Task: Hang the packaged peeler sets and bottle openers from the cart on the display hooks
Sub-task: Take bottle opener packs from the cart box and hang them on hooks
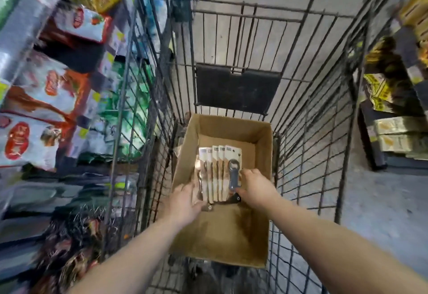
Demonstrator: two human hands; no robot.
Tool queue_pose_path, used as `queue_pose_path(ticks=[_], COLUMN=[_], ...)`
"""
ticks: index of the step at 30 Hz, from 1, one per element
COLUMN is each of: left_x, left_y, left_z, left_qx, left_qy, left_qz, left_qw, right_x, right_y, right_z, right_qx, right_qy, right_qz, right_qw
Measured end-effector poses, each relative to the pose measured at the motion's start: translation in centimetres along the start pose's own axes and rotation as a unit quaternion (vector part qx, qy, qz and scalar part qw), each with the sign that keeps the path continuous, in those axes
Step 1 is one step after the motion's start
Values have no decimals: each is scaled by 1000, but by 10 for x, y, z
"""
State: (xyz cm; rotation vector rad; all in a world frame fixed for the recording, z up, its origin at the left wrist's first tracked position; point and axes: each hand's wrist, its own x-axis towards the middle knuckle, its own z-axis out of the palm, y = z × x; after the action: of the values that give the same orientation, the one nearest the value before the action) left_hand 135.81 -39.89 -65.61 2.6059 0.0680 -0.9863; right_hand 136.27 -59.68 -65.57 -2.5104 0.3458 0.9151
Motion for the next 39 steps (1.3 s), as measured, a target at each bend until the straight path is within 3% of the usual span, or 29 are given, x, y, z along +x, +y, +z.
queue_pose_path(ticks=[12, 19, 25, 29, 32, 39], left_x=[113, 147, 154, 144, 132, 84], left_y=[-2, -7, -7, -9, -10, -6], left_z=[70, 90, 96, 95, 92, 68], left_qx=[-192, -280, -331, -403, -427, -432], left_qy=[-4, 60, 51, 62, 67, 105], left_qz=[-100, -175, -225, -217, -219, -192], left_qw=[976, 942, 915, 887, 875, 875], right_x=[115, 141, 142, 135, 123, 78], right_y=[29, 37, 40, 43, 40, 19], right_z=[53, 76, 78, 78, 77, 52], right_qx=[132, 249, 314, 337, 417, 455], right_qy=[-58, -32, -36, -3, 6, 9], right_qz=[109, 178, 235, 216, 188, 122], right_qw=[983, 951, 919, 916, 889, 882])
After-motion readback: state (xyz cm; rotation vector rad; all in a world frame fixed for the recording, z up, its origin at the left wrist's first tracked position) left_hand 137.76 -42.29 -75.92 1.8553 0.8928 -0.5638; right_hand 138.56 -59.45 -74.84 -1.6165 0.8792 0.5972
